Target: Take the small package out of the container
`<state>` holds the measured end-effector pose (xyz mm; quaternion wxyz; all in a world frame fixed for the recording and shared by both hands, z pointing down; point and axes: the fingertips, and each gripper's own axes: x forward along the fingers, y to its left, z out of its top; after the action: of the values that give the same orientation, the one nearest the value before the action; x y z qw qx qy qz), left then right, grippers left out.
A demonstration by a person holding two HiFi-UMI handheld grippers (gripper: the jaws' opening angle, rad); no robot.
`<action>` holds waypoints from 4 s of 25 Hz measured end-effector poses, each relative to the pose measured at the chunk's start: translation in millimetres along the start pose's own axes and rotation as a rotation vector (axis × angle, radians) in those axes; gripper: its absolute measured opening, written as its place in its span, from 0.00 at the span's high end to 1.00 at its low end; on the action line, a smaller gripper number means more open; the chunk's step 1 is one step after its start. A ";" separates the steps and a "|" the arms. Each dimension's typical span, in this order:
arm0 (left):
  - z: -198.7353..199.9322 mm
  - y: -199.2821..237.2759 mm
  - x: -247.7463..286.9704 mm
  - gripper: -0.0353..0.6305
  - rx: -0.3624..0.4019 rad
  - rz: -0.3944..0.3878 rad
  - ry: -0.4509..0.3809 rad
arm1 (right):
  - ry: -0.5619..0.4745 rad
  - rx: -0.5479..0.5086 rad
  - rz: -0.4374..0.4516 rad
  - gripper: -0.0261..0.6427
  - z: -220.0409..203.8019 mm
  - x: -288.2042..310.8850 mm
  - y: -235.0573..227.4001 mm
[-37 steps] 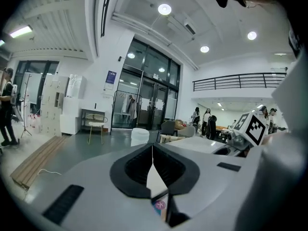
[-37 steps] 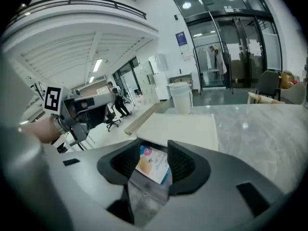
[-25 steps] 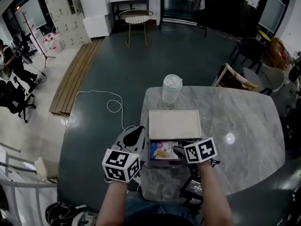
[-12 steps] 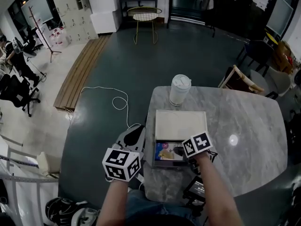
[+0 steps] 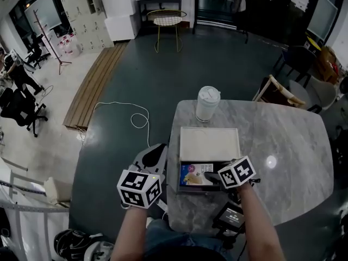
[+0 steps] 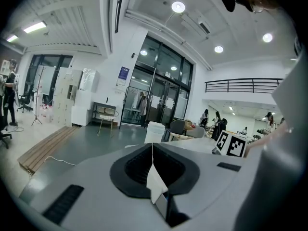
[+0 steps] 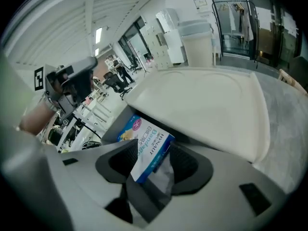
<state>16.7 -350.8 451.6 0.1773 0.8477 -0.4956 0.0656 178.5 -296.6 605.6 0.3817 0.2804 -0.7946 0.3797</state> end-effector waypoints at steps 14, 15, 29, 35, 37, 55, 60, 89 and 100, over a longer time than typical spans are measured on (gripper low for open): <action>9.2 -8.8 -4.7 0.93 0.032 -0.023 -0.018 | -0.343 -0.218 0.010 0.67 35.0 -39.9 39.6; 8.5 -9.1 -5.9 0.93 0.031 -0.023 -0.017 | -0.369 -0.215 0.019 0.67 39.0 -41.5 43.6; -16.1 -16.5 -31.8 0.93 0.022 -0.030 0.041 | -0.637 0.327 -0.001 0.77 46.2 -48.0 37.2; -19.8 -20.5 -33.8 0.93 0.020 -0.034 0.040 | -0.547 0.454 0.007 0.78 33.0 -37.3 31.1; -16.7 -19.9 -34.4 0.93 0.020 -0.033 0.029 | -0.453 0.436 0.024 0.78 29.9 -35.1 30.6; -0.5 -24.1 -54.1 0.93 0.044 -0.019 -0.025 | -0.225 0.400 0.114 0.82 22.7 -47.4 40.3; 12.6 -22.7 -60.5 0.93 0.058 -0.028 -0.039 | -0.273 0.373 0.116 0.82 36.9 -64.5 51.9; 123.4 -28.6 -53.1 0.93 0.176 -0.154 -0.244 | -1.117 -0.145 -0.255 0.82 136.6 -236.7 111.5; 130.1 -34.5 -50.0 0.93 0.167 -0.178 -0.279 | -1.237 -0.235 -0.409 0.82 122.7 -267.9 116.1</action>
<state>13.1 -342.1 308.4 0.0407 0.9008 -0.4314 -0.0275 192.5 -290.8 289.2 -0.0526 0.5484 -0.8343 -0.0206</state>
